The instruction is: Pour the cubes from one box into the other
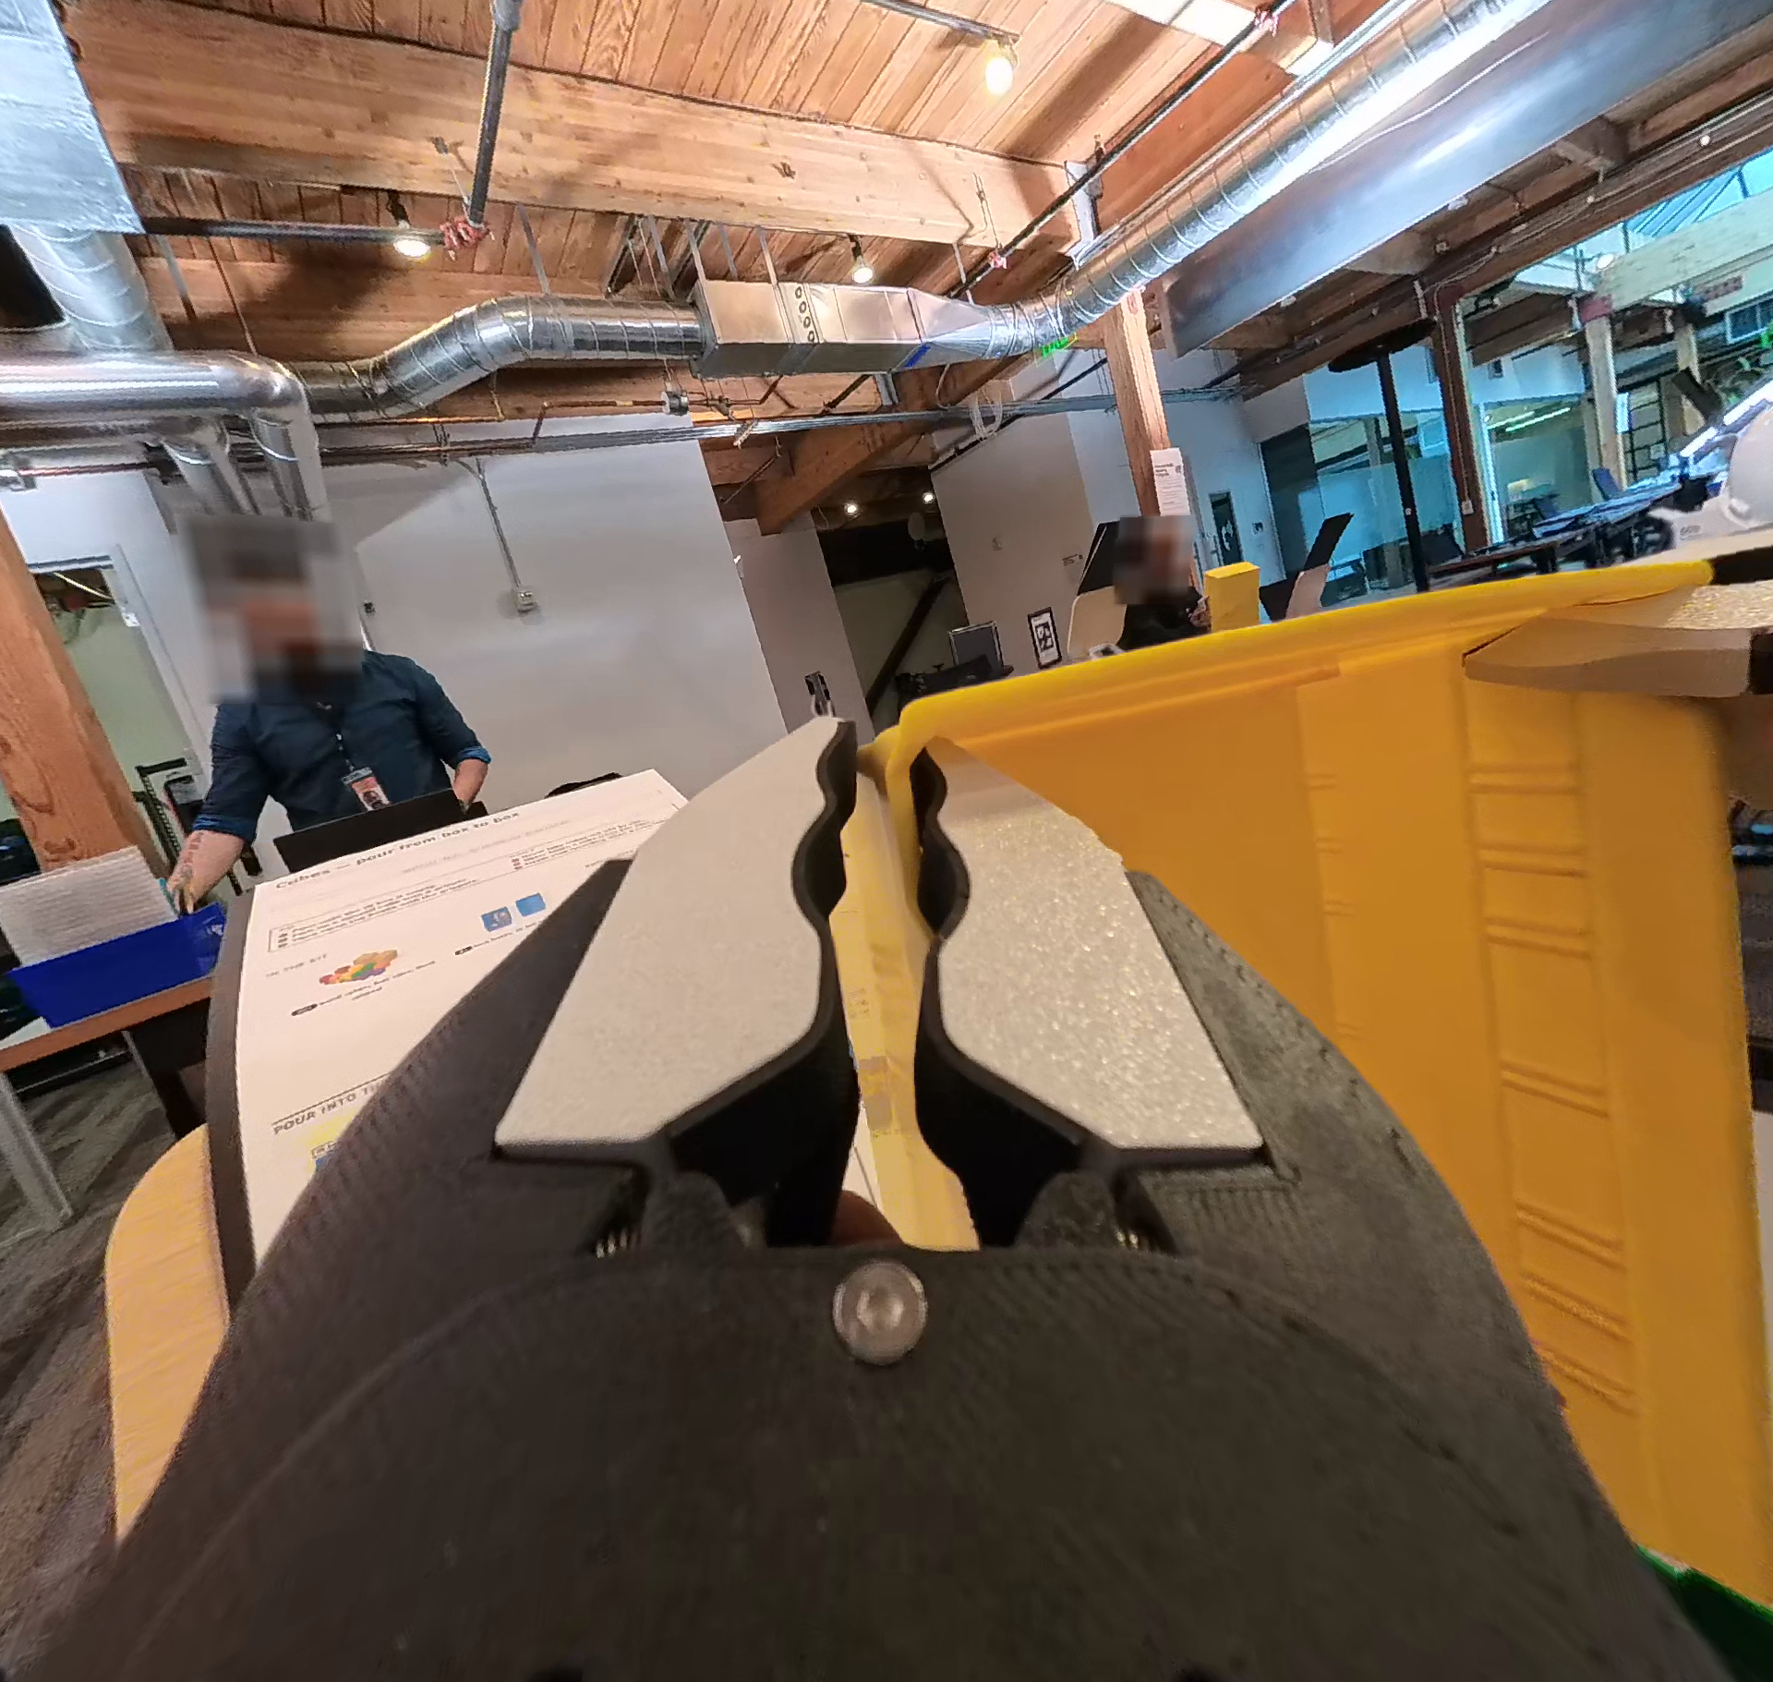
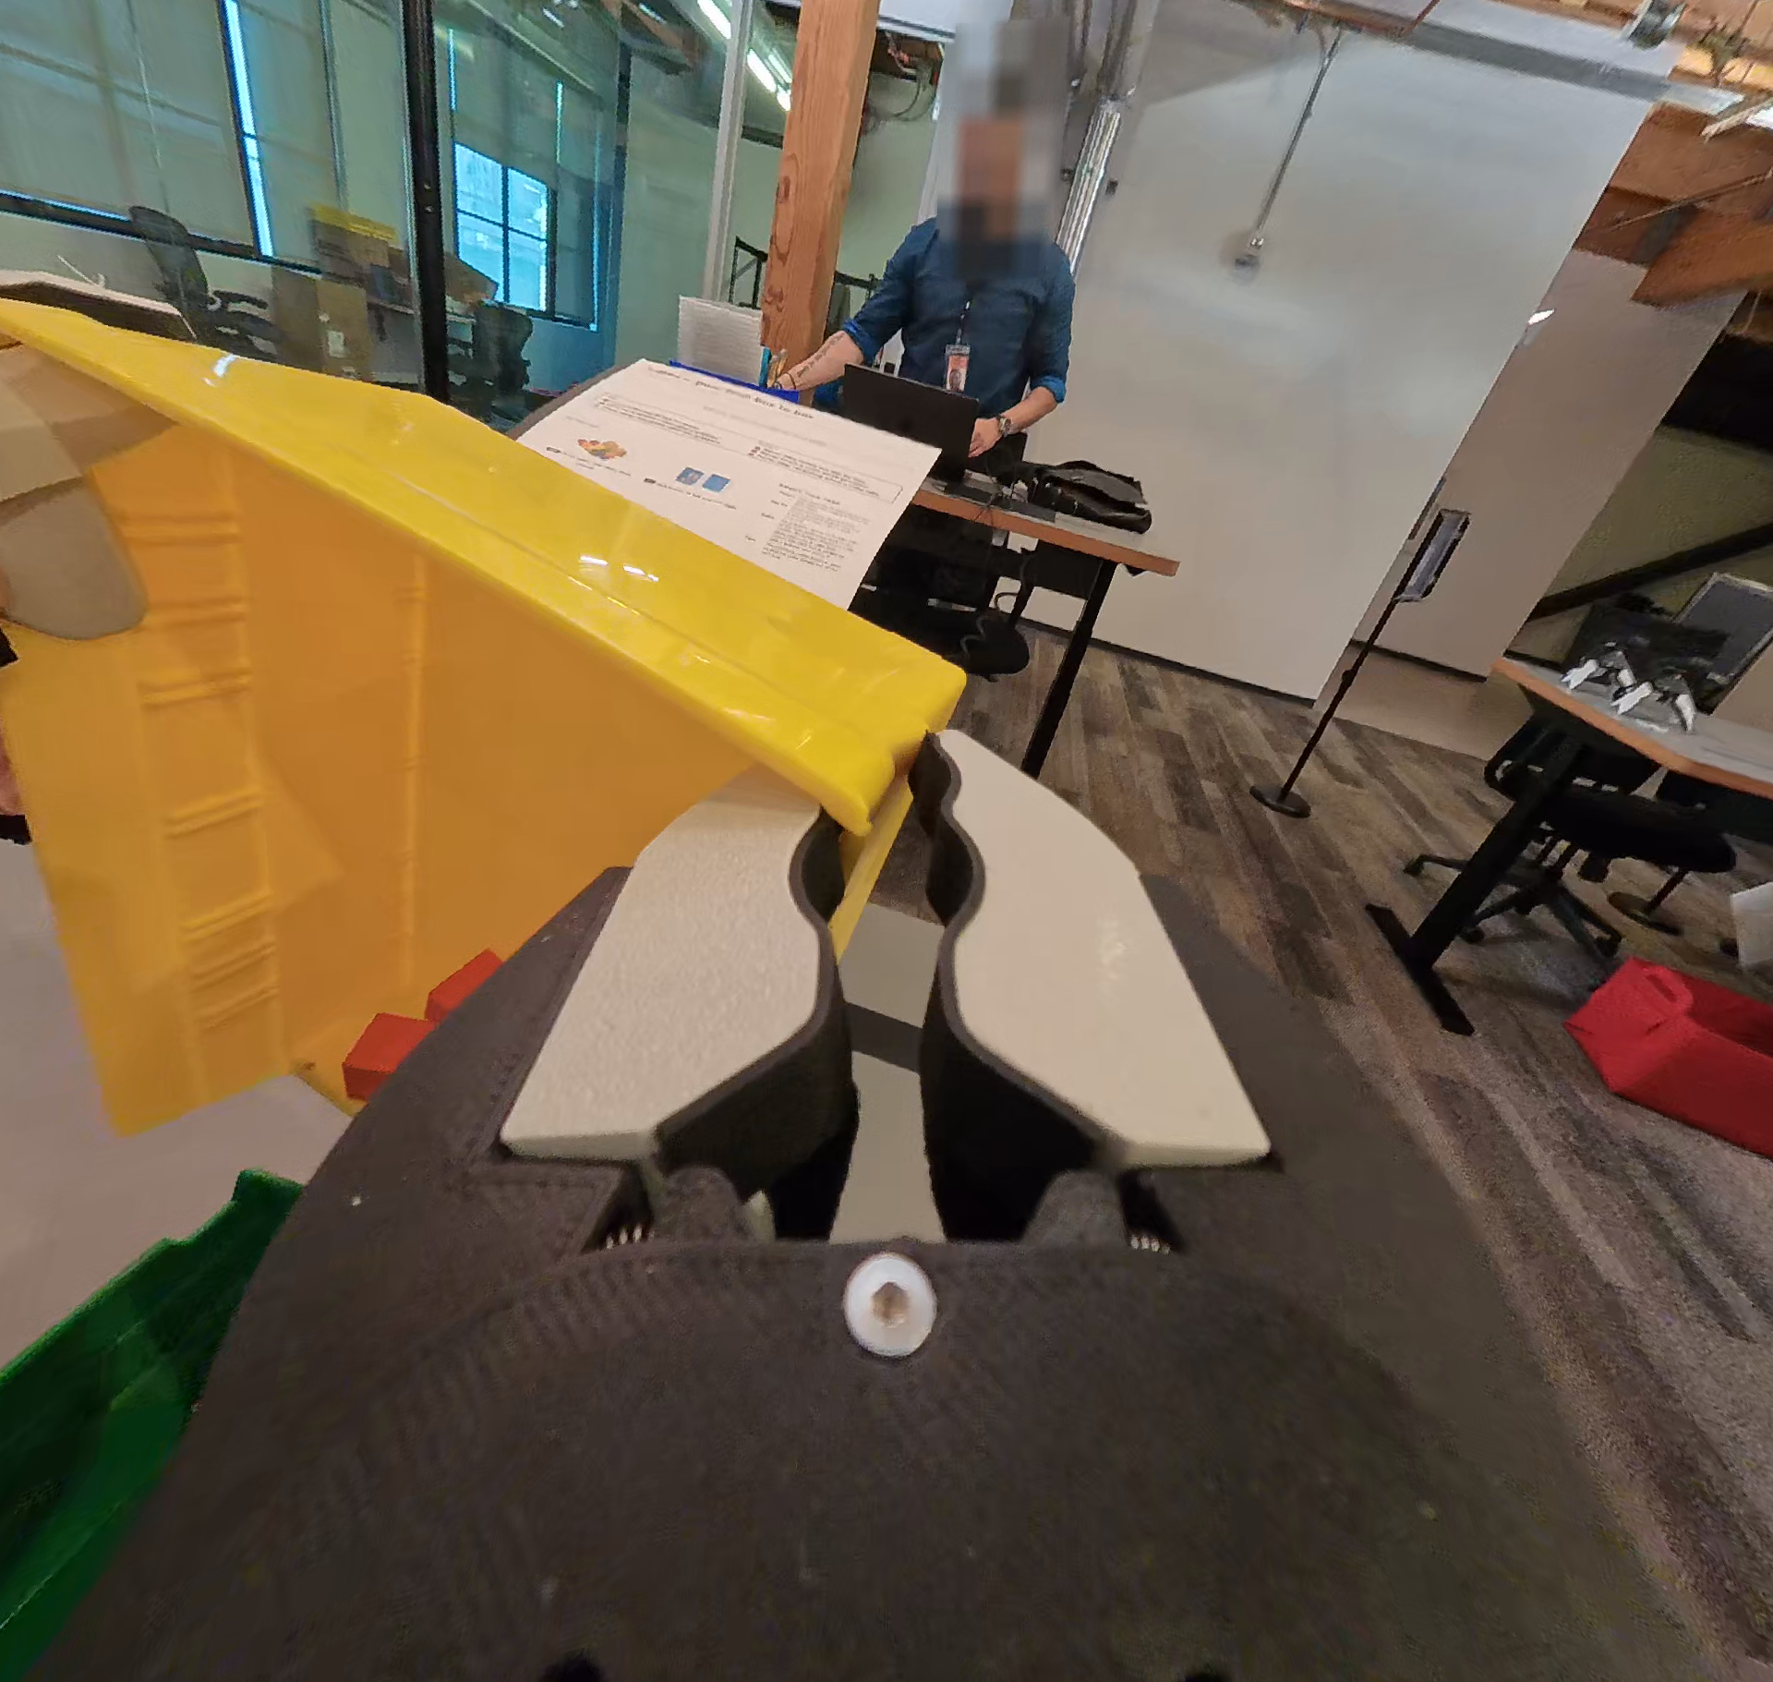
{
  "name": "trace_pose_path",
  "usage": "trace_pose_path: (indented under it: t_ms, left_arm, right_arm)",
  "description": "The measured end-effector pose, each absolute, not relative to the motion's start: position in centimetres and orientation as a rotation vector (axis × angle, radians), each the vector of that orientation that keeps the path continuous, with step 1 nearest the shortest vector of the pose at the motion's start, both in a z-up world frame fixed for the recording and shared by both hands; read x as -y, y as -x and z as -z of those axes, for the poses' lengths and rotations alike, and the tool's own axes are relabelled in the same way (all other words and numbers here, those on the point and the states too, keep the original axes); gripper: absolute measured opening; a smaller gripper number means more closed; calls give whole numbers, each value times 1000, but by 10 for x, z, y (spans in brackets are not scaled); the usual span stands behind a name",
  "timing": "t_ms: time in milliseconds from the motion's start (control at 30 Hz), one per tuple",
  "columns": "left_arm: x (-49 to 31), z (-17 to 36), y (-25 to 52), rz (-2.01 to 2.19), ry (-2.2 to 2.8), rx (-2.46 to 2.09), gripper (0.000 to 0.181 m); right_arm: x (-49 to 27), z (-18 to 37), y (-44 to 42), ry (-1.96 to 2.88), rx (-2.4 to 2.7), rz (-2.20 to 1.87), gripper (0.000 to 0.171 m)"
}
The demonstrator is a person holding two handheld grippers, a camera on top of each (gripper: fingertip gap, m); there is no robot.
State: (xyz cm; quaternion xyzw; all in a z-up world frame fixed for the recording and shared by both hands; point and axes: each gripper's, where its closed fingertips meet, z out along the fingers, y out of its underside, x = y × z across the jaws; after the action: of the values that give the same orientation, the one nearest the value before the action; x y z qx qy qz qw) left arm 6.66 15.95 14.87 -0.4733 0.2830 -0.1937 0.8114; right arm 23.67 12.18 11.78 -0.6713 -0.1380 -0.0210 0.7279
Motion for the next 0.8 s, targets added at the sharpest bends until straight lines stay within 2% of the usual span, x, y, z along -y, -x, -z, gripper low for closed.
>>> trace_pose_path:
  t_ms: [800]
  left_arm:
    - [-160, -147, -61, 424, 1015, -589, 10]
  right_arm:
    - [-121, -120, -231, 1473, 312, 49, 8]
